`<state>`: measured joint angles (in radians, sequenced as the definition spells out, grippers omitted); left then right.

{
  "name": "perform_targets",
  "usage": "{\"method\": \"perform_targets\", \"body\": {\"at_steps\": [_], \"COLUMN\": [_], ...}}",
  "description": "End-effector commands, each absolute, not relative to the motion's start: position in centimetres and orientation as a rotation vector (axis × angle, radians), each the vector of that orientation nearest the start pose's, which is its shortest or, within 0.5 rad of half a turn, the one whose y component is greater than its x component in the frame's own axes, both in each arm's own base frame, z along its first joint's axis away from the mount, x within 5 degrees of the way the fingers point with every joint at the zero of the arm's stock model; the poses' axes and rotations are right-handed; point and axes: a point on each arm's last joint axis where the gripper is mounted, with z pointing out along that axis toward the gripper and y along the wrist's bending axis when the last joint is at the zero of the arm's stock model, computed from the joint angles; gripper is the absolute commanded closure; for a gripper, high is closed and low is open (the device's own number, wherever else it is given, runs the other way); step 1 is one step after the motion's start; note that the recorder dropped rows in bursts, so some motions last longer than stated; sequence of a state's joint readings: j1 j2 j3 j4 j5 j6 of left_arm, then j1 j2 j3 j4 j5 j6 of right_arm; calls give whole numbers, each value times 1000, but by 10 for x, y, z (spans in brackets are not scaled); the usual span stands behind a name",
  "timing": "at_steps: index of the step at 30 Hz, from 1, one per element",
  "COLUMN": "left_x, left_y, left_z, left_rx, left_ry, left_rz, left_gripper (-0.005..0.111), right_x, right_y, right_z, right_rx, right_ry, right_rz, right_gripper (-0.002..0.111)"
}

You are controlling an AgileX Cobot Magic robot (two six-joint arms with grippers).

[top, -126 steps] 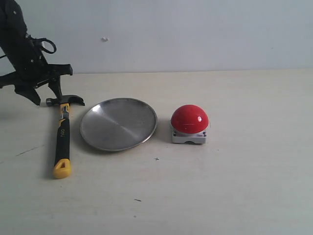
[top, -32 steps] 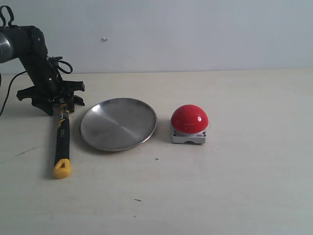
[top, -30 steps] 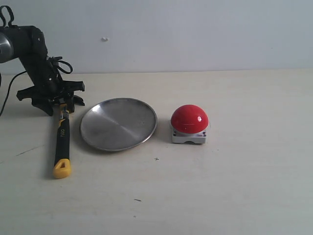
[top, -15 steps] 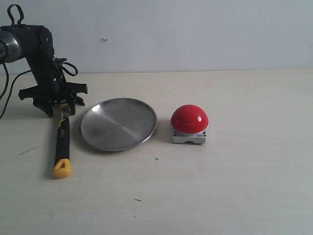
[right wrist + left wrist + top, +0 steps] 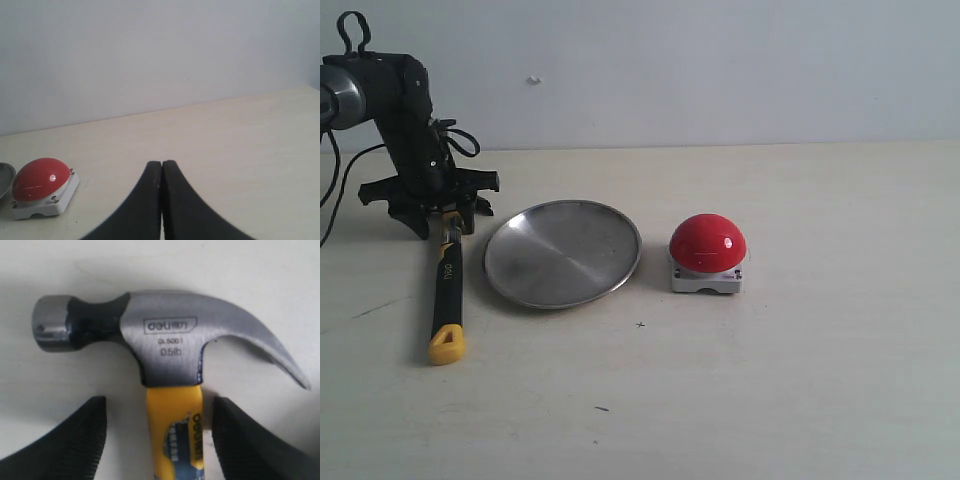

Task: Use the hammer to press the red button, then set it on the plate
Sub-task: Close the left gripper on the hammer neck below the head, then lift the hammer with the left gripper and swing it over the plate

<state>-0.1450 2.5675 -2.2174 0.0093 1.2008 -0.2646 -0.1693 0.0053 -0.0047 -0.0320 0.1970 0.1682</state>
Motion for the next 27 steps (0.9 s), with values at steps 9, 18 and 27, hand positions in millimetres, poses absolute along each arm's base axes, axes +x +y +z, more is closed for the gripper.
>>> {"method": "perform_targets", "body": {"at_steps": [9, 18, 27], "left_x": [512, 511, 508], "left_y": [-76, -76, -75], "left_z": [97, 110, 158], "left_rx": [-129, -37, 47], "left_ry": [3027, 3029, 2962], "left_rz": [-15, -10, -81], "left_gripper": [82, 107, 107], "right_x": [55, 55, 55], "right_y": [-10, -10, -10], "right_z": [196, 196, 196], "right_rx": [266, 266, 266], "right_ry": [1656, 1656, 1656], "right_rz": [-31, -31, -31], "right_gripper": [108, 108, 108]}}
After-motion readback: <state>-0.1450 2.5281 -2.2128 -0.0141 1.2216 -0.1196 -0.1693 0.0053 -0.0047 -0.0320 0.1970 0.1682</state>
